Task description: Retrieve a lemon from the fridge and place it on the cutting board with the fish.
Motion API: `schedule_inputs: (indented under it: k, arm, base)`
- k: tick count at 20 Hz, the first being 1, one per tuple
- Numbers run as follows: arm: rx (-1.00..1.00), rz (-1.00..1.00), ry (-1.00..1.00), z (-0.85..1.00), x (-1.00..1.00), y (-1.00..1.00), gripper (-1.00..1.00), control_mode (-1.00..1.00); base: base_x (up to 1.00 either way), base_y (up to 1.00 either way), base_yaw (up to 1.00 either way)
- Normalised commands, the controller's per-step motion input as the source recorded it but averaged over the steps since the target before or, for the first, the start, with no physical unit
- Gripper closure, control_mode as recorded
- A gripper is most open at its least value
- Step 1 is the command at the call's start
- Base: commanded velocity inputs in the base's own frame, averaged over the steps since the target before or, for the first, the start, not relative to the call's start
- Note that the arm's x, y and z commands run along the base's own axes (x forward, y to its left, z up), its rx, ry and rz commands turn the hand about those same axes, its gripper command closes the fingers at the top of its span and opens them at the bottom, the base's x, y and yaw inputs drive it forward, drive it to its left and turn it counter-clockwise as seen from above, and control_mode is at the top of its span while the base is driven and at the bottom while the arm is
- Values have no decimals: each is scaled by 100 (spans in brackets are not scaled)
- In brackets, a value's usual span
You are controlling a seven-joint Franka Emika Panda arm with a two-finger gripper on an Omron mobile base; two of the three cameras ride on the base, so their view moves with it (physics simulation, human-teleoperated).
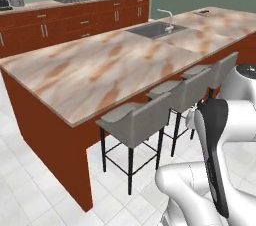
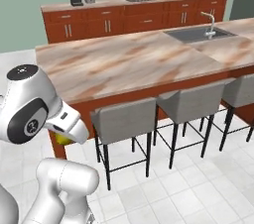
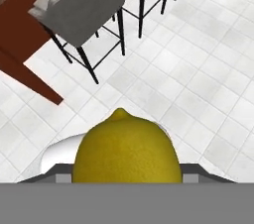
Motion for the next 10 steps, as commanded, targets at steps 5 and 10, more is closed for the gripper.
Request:
schedule_inputs:
  k: [5, 10]
  arm:
    - [0, 0, 0, 0, 0, 0, 100, 100]
    - [0, 0, 0, 0, 0, 0, 100, 100]
  base:
    - [64, -100, 0]
    - [70, -100, 0]
